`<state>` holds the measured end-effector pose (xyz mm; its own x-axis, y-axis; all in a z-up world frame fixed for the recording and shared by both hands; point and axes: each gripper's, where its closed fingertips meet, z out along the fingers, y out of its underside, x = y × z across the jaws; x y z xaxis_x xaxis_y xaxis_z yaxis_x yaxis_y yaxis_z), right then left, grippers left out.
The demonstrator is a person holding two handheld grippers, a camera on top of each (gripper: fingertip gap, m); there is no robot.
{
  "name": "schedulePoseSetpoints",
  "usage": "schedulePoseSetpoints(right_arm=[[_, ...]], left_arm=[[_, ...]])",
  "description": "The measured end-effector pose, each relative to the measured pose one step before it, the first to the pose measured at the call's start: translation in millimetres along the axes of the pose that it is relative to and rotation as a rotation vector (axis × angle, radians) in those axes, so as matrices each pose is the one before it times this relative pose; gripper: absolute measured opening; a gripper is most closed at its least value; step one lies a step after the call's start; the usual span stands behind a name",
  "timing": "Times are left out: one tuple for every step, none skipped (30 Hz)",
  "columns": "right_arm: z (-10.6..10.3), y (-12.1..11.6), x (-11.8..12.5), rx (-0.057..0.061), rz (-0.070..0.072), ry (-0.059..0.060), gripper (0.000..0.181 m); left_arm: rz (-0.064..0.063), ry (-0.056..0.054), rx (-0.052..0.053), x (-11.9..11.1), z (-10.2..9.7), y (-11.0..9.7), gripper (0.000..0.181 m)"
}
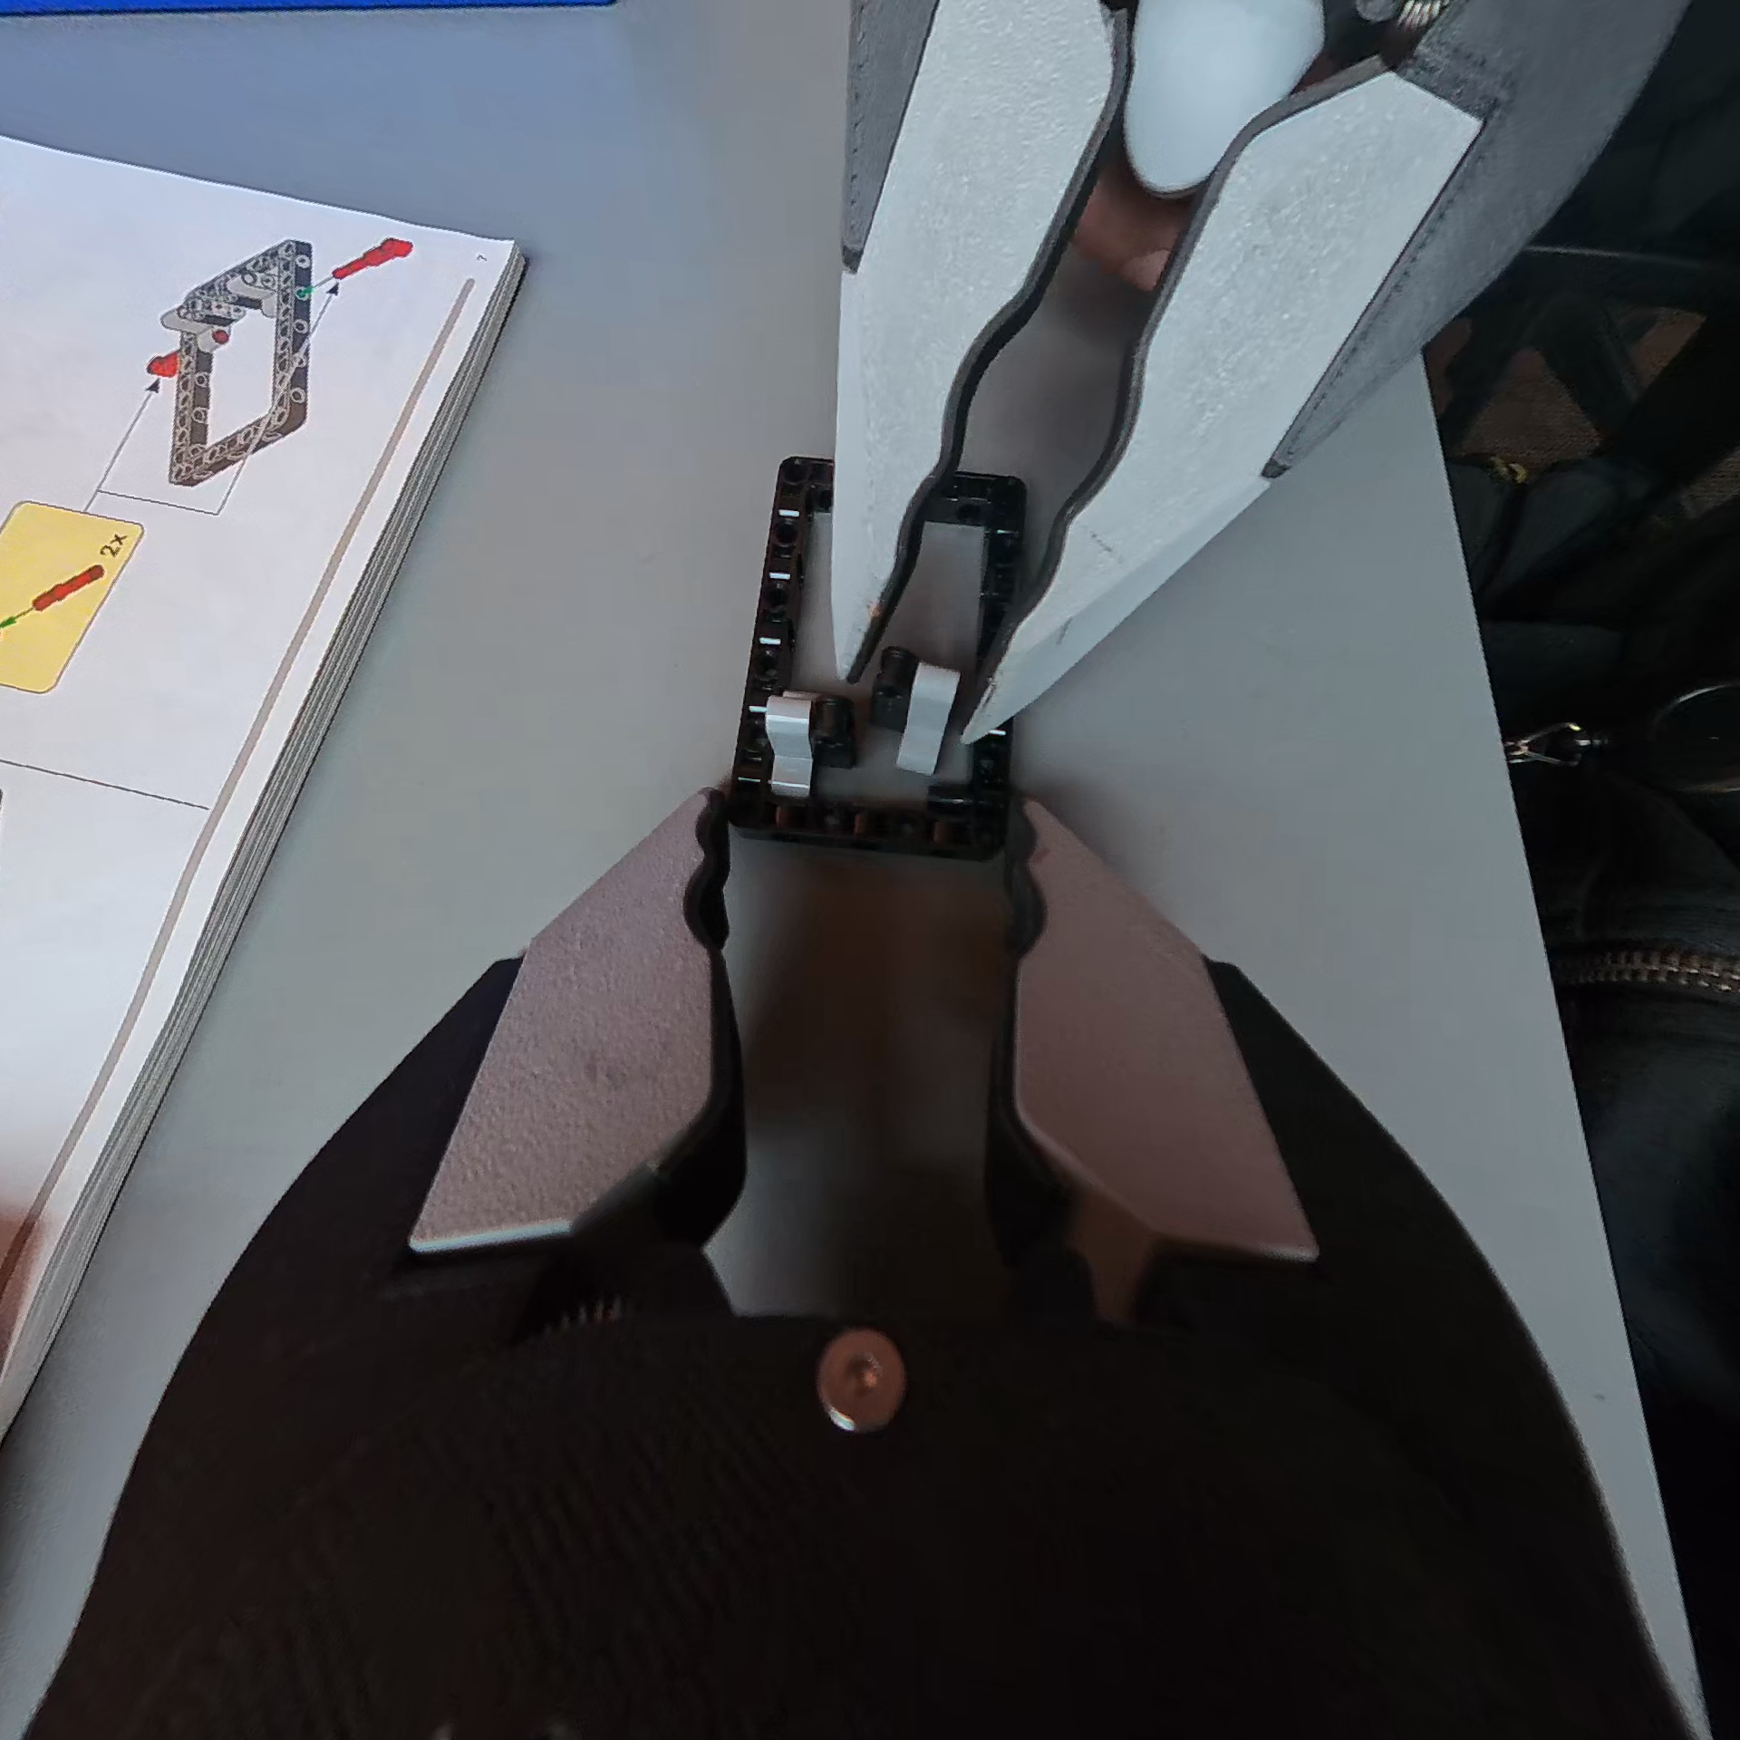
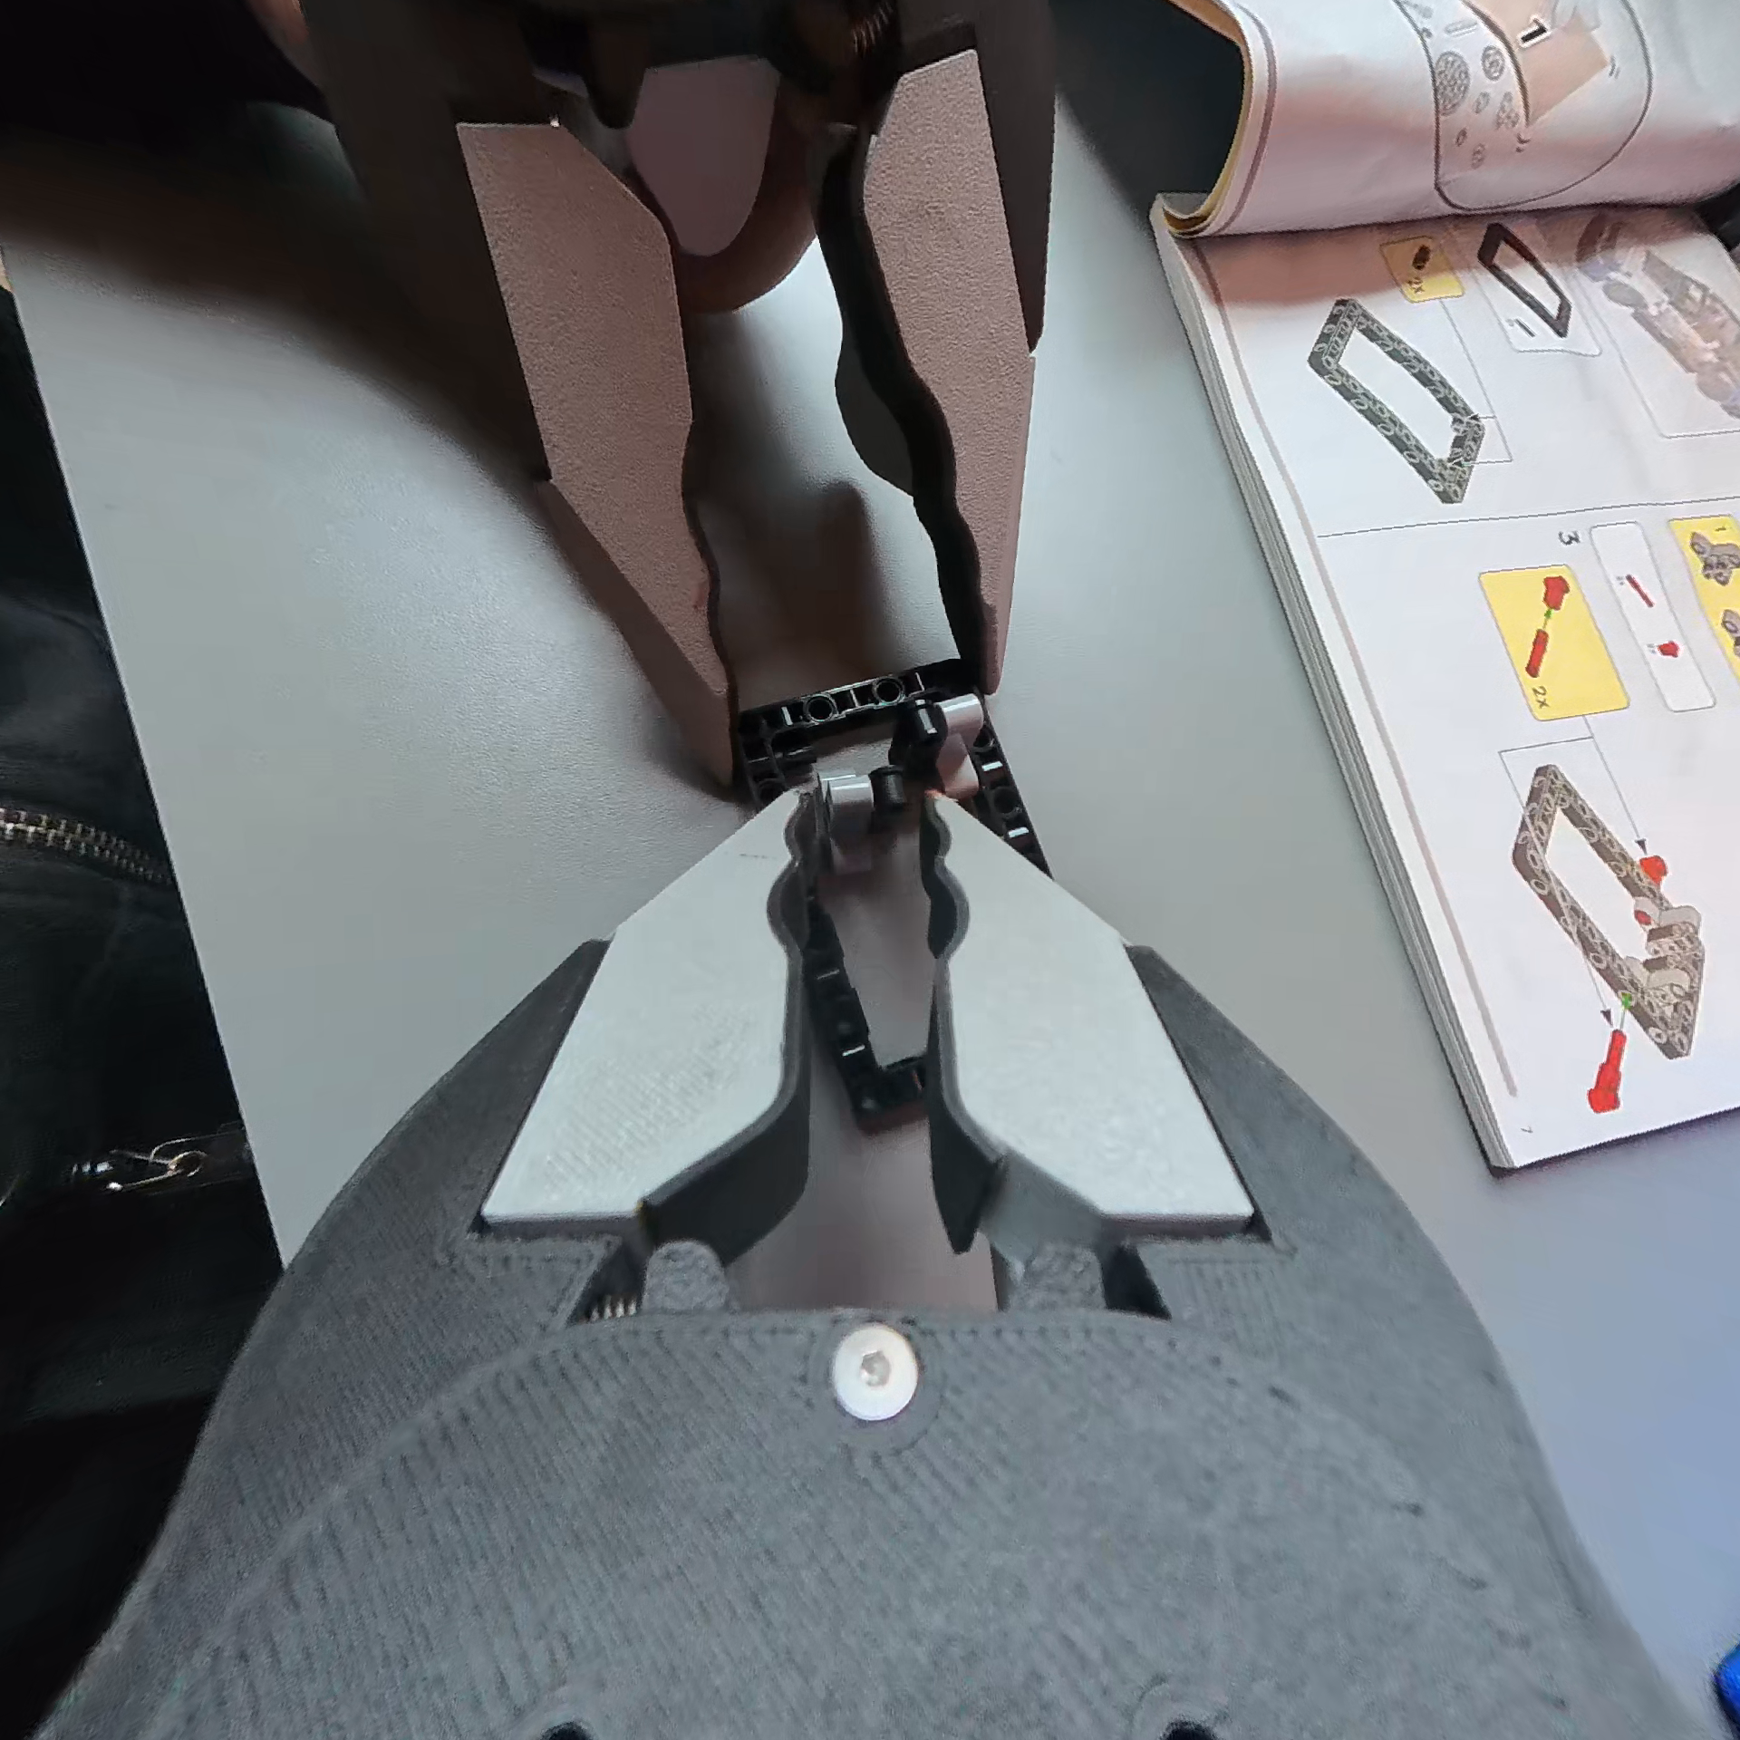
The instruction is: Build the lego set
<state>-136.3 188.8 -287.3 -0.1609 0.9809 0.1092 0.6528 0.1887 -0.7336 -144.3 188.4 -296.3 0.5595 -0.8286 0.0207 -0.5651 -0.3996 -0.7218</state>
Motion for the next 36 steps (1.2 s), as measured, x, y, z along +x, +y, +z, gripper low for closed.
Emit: schedulePoseSetpoints(right_arm=[[0.18,0.00,0.12,-0.0013,0.0012,-0.0018,0.019],[-0.20,0.32,0.47,-0.0027,0.0002,0.0004,0.020],[-0.86,0.43,0.28,-0.0042,-0.0013,0.0006,0.021],[-1.45,0.67,0.70,-0.0055,-0.0030,0.0029,0.023],[-1.57,0.84,0.79,-0.0061,-0.0012,0.0039,0.024],[-1.25,0.64,0.39,-0.0045,0.0018,-0.0004,0.024],[-0.51,0.32,-0.93,-0.0032,0.0008,-0.0071,0.023],[0.41,0.41,-0.86,-0.0046,-0.0043,-0.0045,0.021],[0.76,0.18,-0.57,-0.0043,-0.0099,0.0010,0.014],[1.01,-0.04,-0.06,-0.0039,-0.0129,0.0057,0.009],[1.08,-0.39,-0.12,-0.0027,-0.0129,0.0057,0.008],[1.21,-0.32,-1.04,-0.0017,-0.0118,-0.0007,0.006],[1.20,-0.68,-0.94,0.0023,-0.0099,-0.0015,0.005],[0.85,-0.72,-0.45,0.0048,-0.0031,-0.0013,0.005],[0.38,-0.37,-0.16,0.0038,0.0035,-0.0036,0.005],[-0.03,-0.05,-0.07,0.0036,0.0099,-0.0065,0.005],[-0.19,0.01,-0.08,0.0038,0.0148,-0.0075,0.005],[-0.29,0.09,-0.37,0.0023,0.0128,-0.0071,0.005],[-0.23,0.11,-0.33,-0.0003,0.0098,-0.0046,0.005],[-0.14,-0.04,0.15,-0.0033,0.0140,0.0008,0.005],[0.09,-0.05,0.02,-0.0056,0.0154,0.0044,0.005],[-0.07,0.05,0.05,-0.0068,0.0069,0.0083,0.005],[-0.17,0.23,0.45,-0.0072,0.0044,0.0139,0.005],[-0.04,0.15,0.31,-0.0081,0.0068,0.0138,0.004],[-0.11,-0.08,0.26,-0.0077,0.0104,0.0137,0.004],[0.57,-0.82,-0.74,-0.0029,0.0123,0.0082,0.004],[1.34,-1.74,-2.05,0.0062,0.0081,0.0008,0.004],[1.45,-1.55,-0.76,0.0058,-0.0015,0.0068,0.004],[0.98,-0.87,0.43,0.0042,-0.0038,0.0089,0.004],[0.51,-0.50,0.19,0.0031,0.0036,-0.0005,0.004],[-0.14,-0.05,-0.31,0.0020,-0.0013,-0.0077,0.004],[-0.56,0.33,-1.23,0.0024,-0.0151,-0.0136,0.004],[-0.68,0.61,-0.90,0.0036,-0.0201,-0.0116,0.003],[-0.95,0.82,-0.94,-0.0002,-0.0123,-0.0133,0.003],[-0.84,0.69,-1.14,-0.0022,-0.0055,-0.0176,0.002],[-0.82,0.42,-1.15,-0.0005,-0.0017,-0.0171,0.002]], left_arm=[[0.0001,0.0002,0.0001,0.02,0.01,-0.02,0.057],[0.0002,0.0001,0.0002,-0.01,0.01,-0.02,0.057],[0.0004,-0.0001,0.0001,0.03,-0.03,0.03,0.057],[0.0000,-0.0001,0.0001,-0.01,0.01,-0.02,0.057],[0.0000,0.0000,0.0001,0.00,0.01,-0.01,0.057],[0.0000,0.0000,0.0001,0.00,0.00,-0.01,0.057],[0.0001,0.0000,0.0000,0.00,0.00,0.00,0.057],[0.0001,0.0001,0.0000,0.00,-0.07,-0.08,0.057],[0.0001,0.0000,0.0000,0.00,0.00,0.00,0.057],[0.0001,0.0001,0.0000,0.01,0.07,0.07,0.057],[0.0010,0.0013,0.0001,0.24,0.03,-0.04,0.057],[0.0025,0.0030,0.0001,0.58,0.11,-0.11,0.057],[0.0021,0.0003,-0.0001,0.26,0.00,0.01,0.057],[0.0002,0.0010,-0.0001,0.12,0.00,0.01,0.057],[-0.0013,0.0009,0.0000,0.02,-0.08,0.07,0.057],[0.0003,-0.0001,0.0000,-0.04,0.00,0.00,0.057],[0.0003,-0.0002,0.0000,0.08,0.03,-0.02,0.057],[-0.0002,0.0002,0.0000,-0.09,-0.02,0.02,0.057],[-0.0001,0.0000,0.0000,0.02,0.00,0.00,0.057],[0.0000,-0.0001,0.0000,-0.01,0.00,0.00,0.057],[0.0001,0.0000,0.0000,-0.01,0.00,0.00,0.057],[-0.0002,-0.0002,0.0000,-0.01,0.07,0.07,0.057],[-0.0016,-0.0018,0.0000,-0.14,0.00,-0.01,0.057],[-0.0020,-0.0024,0.0001,-0.20,0.01,-0.01,0.057],[-0.0028,-0.0043,0.0001,-0.62,0.02,-0.03,0.057],[-0.0002,-0.0001,0.0000,0.00,0.00,0.00,0.057],[0.0013,0.0010,-0.0001,0.26,-0.09,-0.04,0.057],[0.0004,0.0011,-0.0004,0.24,-0.17,0.20,0.057],[-0.0030,-0.0033,0.0001,-0.56,-0.20,0.17,0.057],[-0.0025,-0.0014,-0.0001,-0.43,-0.07,0.06,0.057],[0.0007,0.0000,0.0001,0.18,-0.01,0.01,0.057],[0.0029,0.0029,0.0001,0.61,0.07,-0.06,0.057],[0.0038,0.0010,0.0001,0.51,0.05,-0.03,0.057],[-0.0002,0.0002,-0.0001,0.04,-0.01,0.02,0.057],[-0.0008,0.0007,0.0000,-0.07,0.02,-0.02,0.057],[0.0002,0.0000,0.0000,0.06,0.03,0.11,0.057]])
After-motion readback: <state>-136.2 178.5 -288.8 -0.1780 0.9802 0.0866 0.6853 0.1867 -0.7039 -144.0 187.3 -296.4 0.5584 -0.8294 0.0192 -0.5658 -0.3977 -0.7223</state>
